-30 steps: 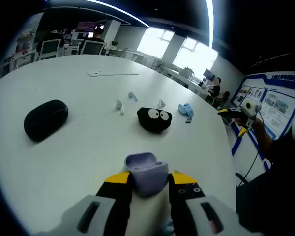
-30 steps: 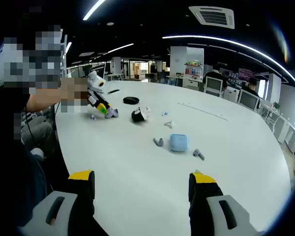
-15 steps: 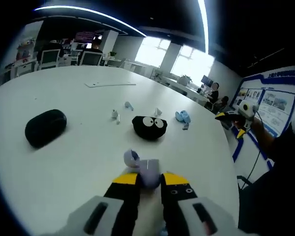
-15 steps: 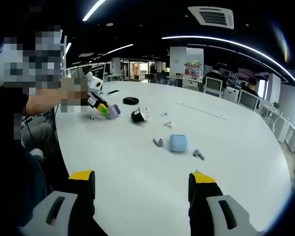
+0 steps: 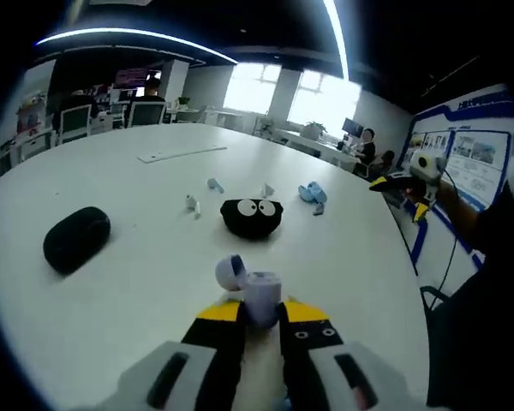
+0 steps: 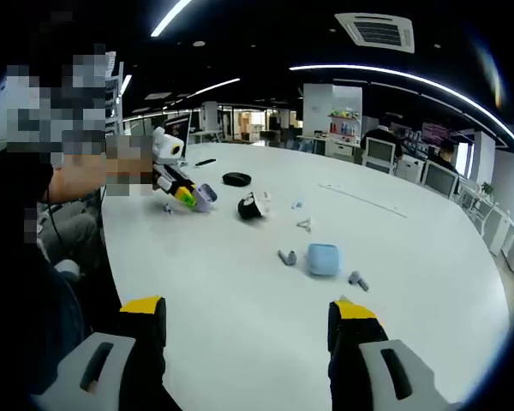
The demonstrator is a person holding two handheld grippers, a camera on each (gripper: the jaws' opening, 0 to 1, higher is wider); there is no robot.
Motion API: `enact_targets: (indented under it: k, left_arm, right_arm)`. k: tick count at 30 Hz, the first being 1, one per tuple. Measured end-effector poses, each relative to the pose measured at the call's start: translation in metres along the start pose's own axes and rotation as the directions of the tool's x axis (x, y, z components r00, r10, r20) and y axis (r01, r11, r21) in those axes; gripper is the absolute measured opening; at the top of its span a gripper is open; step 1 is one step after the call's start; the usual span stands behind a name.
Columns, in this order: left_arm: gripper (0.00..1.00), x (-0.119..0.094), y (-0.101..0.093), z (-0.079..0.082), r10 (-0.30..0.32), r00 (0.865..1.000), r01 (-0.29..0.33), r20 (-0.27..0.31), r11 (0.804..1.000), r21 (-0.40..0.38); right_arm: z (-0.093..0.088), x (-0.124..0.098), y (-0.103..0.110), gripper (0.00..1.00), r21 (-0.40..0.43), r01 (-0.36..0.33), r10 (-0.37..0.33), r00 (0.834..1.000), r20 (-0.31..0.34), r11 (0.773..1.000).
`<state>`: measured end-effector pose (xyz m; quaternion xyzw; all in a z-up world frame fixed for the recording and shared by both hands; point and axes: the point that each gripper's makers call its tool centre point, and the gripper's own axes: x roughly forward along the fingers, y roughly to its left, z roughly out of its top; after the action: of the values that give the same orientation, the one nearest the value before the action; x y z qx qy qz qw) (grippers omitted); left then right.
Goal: Pick up the earbuds from the table and place the earbuds into the earbud case
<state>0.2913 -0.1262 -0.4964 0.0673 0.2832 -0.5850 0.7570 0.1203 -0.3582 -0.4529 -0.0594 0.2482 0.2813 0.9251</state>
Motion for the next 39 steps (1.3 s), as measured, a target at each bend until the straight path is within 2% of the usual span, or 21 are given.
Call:
enact_targets:
  k: [4, 8, 12, 16, 20, 22, 26, 30, 36, 39]
  left_arm:
    - [0.18, 0.001, -0.002, -0.006, -0.012, 1.000, 0.013, -0.009, 0.999, 0.041]
    - [0.18, 0.003, -0.001, -0.013, -0.016, 1.000, 0.016, -0.018, 0.999, 0.047]
    - [0.18, 0.003, -0.001, -0.012, -0.018, 1.000, 0.019, -0.001, 0.999, 0.050]
    - [0.18, 0.002, -0.001, -0.012, -0.021, 1.000, 0.021, 0.003, 0.997, 0.073]
    - [0.18, 0.002, -0.003, -0.013, -0.022, 1.000, 0.022, -0.006, 0.991, 0.129]
    - [0.18, 0.001, -0.003, -0.014, -0.021, 1.000, 0.022, -0.005, 0.989, 0.145]
    - [0.18, 0.000, -0.004, -0.015, -0.017, 1.000, 0.017, -0.003, 0.984, 0.179]
    - [0.18, 0.000, -0.004, -0.016, -0.012, 1.000, 0.012, -0.003, 0.978, 0.208]
    - [0.18, 0.000, -0.003, -0.016, -0.017, 1.000, 0.015, 0.006, 0.973, 0.232]
    - [0.18, 0.000, -0.003, -0.015, -0.019, 1.000, 0.016, 0.011, 0.972, 0.233]
  right_arm:
    - [0.008, 0.008, 0.006, 0.74, -0.012, -0.020, 0.020, 1.000, 0.011, 1.000]
    - [0.019, 0.019, 0.014, 0.74, -0.032, -0.044, 0.044, 0.999, 0.023, 0.999]
    - [0.040, 0.043, 0.031, 0.71, -0.051, -0.102, 0.105, 0.993, 0.060, 0.993]
    - [0.053, 0.077, 0.056, 0.69, -0.068, -0.201, 0.205, 0.977, 0.062, 0.977]
    - [0.067, 0.118, 0.085, 0.60, -0.070, -0.313, 0.317, 0.947, 0.057, 0.947]
    - [0.082, 0.142, 0.092, 0.56, -0.027, -0.339, 0.340, 0.936, 0.086, 0.940]
    - [0.103, 0.177, 0.090, 0.45, 0.087, -0.346, 0.333, 0.933, 0.136, 0.934]
    - [0.108, 0.210, 0.086, 0.31, 0.147, -0.308, 0.293, 0.950, 0.110, 0.940]
    - [0.114, 0.242, 0.084, 0.29, 0.220, -0.288, 0.268, 0.956, 0.115, 0.932]
    - [0.111, 0.251, 0.085, 0.22, 0.239, -0.287, 0.270, 0.957, 0.103, 0.928]
